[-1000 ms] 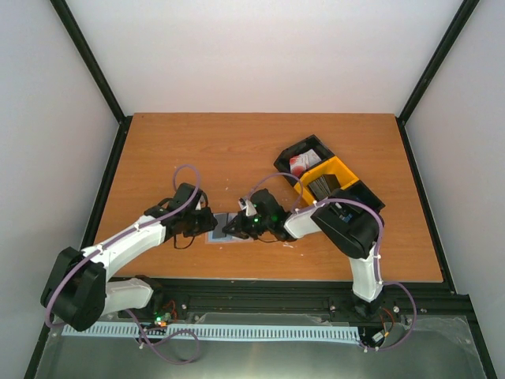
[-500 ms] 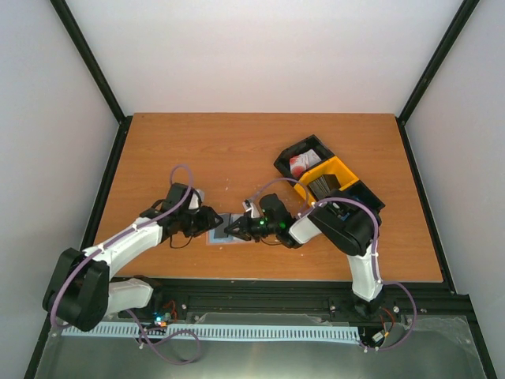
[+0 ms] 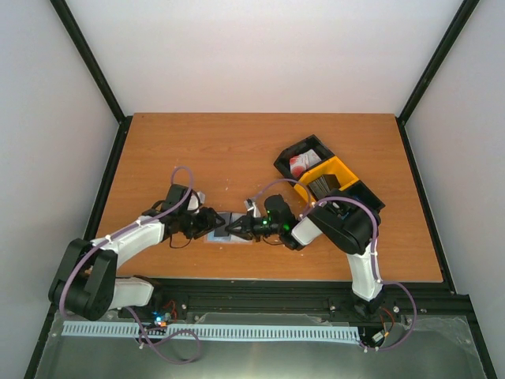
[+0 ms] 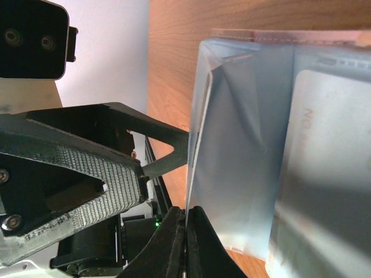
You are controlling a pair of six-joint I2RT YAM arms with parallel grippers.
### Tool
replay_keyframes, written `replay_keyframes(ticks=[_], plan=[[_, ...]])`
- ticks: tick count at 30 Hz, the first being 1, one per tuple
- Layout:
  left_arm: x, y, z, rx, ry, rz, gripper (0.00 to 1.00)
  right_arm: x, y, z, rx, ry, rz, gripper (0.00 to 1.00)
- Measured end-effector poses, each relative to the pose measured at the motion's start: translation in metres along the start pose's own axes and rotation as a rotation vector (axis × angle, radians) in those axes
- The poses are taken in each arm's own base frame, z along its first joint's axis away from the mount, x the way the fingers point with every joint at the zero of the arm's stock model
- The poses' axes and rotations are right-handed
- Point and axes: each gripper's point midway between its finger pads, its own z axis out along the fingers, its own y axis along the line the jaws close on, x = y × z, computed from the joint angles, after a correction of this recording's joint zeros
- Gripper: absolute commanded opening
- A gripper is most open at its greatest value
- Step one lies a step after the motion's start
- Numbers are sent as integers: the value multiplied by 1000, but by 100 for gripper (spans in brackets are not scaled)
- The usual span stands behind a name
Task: Put the credit cards into the card holder
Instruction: Insert the credit card into the card holder.
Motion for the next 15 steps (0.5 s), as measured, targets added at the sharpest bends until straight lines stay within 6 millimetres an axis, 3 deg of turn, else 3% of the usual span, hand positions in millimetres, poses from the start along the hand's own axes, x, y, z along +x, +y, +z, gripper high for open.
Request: replay_keyframes(ticks=[15], plan=[[4, -1, 9, 52, 24, 11, 50, 1, 3, -1, -15, 2, -9, 5]])
